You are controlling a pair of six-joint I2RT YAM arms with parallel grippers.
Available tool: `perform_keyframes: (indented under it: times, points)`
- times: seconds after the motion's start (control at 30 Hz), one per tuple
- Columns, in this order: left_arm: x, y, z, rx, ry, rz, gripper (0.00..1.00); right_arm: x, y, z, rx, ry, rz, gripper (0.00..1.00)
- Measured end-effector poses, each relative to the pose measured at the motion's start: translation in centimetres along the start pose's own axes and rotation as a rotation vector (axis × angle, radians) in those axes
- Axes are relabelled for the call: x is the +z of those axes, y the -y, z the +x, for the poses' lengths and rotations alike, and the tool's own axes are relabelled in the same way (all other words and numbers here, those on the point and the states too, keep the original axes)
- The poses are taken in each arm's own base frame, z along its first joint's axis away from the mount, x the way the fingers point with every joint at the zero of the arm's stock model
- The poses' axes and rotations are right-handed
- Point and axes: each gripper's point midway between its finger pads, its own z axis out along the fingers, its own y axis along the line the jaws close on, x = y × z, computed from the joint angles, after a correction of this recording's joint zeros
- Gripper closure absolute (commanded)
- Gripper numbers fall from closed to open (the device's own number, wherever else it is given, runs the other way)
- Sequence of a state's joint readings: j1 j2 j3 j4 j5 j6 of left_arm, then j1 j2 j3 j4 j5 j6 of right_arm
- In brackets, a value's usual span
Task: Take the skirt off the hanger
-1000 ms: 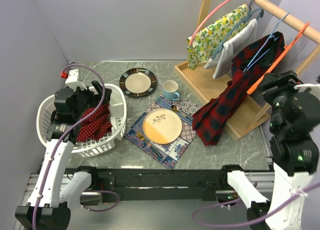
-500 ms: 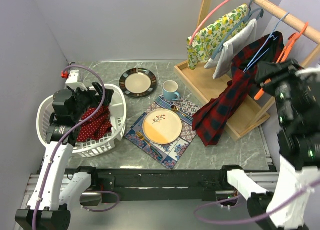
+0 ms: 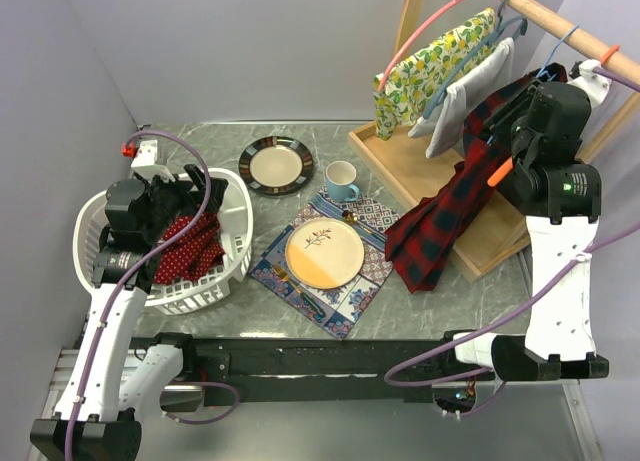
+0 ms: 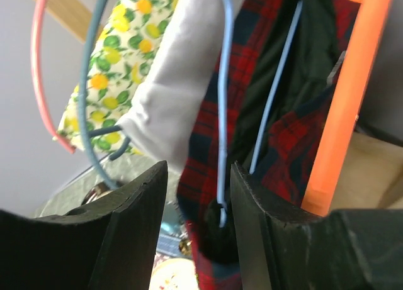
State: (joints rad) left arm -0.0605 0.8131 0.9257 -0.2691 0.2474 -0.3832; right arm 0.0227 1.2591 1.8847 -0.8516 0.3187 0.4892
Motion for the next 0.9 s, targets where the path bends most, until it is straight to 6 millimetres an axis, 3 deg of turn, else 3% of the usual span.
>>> perform_keyframes:
  times: [0.13, 0.3, 0.53, 0.6, 0.9]
  points:
    - [0.0, 0.0, 0.0, 0.0, 0.0, 0.0, 0.01, 0.3, 0.6, -0.4, 0.005, 0.033, 0.03, 0.48]
    - [0.0, 0.0, 0.0, 0.0, 0.0, 0.0, 0.01, 1.7, 0.8, 0.6, -0.003, 0.025, 0.05, 0.51]
    - [0.0, 0.0, 0.0, 0.0, 0.0, 0.0, 0.01, 4.4, 0.5, 1.6, -0.031, 0.006, 0.069, 0.85]
    - [0.0, 0.0, 0.0, 0.0, 0.0, 0.0, 0.01, 4.6, 0.5, 1.6, -0.032, 0.013, 0.066, 1.0]
    - [0.0, 0.0, 0.0, 0.0, 0.0, 0.0, 0.01, 4.1, 0.6, 1.3, -0.028, 0.066, 0.038, 1.0]
